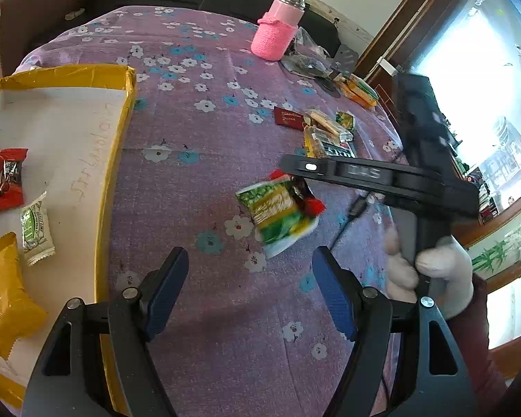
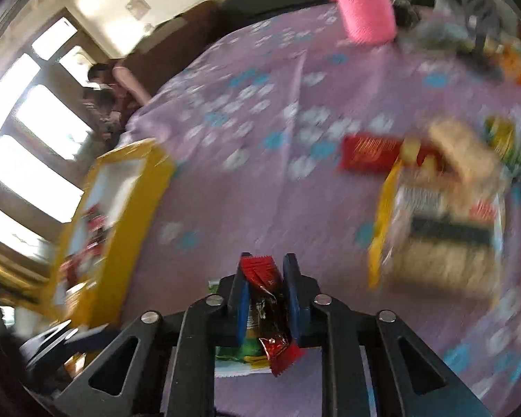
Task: Organize snacks
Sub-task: 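Grasp the green snack packet with the left gripper while the right grasps a red candy, then carry both items over the tray and open both grippers to release them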
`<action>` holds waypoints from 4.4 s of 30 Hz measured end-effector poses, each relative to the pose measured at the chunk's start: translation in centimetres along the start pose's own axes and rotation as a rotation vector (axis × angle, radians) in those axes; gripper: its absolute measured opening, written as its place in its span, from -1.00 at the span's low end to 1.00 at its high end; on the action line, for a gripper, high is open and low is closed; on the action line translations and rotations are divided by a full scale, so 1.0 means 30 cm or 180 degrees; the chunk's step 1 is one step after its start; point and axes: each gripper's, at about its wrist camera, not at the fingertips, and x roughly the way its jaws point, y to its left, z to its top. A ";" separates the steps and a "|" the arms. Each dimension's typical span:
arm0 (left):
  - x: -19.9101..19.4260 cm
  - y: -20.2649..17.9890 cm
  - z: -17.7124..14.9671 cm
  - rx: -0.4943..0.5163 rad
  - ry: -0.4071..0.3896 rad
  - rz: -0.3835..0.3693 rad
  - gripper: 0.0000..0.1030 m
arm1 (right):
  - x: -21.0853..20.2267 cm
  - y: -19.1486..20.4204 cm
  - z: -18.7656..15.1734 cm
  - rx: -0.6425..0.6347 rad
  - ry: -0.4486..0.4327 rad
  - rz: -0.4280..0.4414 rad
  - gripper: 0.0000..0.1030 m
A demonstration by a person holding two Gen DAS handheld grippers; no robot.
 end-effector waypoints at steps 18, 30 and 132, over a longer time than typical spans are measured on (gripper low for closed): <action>0.021 -0.062 -0.015 0.0170 -0.0055 0.0078 0.35 | 0.013 0.074 -0.103 -0.0489 -0.0392 -0.0742 -0.29; 0.141 -0.115 0.047 0.0188 0.0142 0.0094 0.12 | -0.089 -0.096 -0.104 0.0064 -0.0577 -0.0826 -0.80; -0.404 0.466 -0.062 -0.0520 -0.1214 0.1082 0.53 | 0.162 0.628 -0.072 -0.0710 -0.0334 -0.0060 -0.06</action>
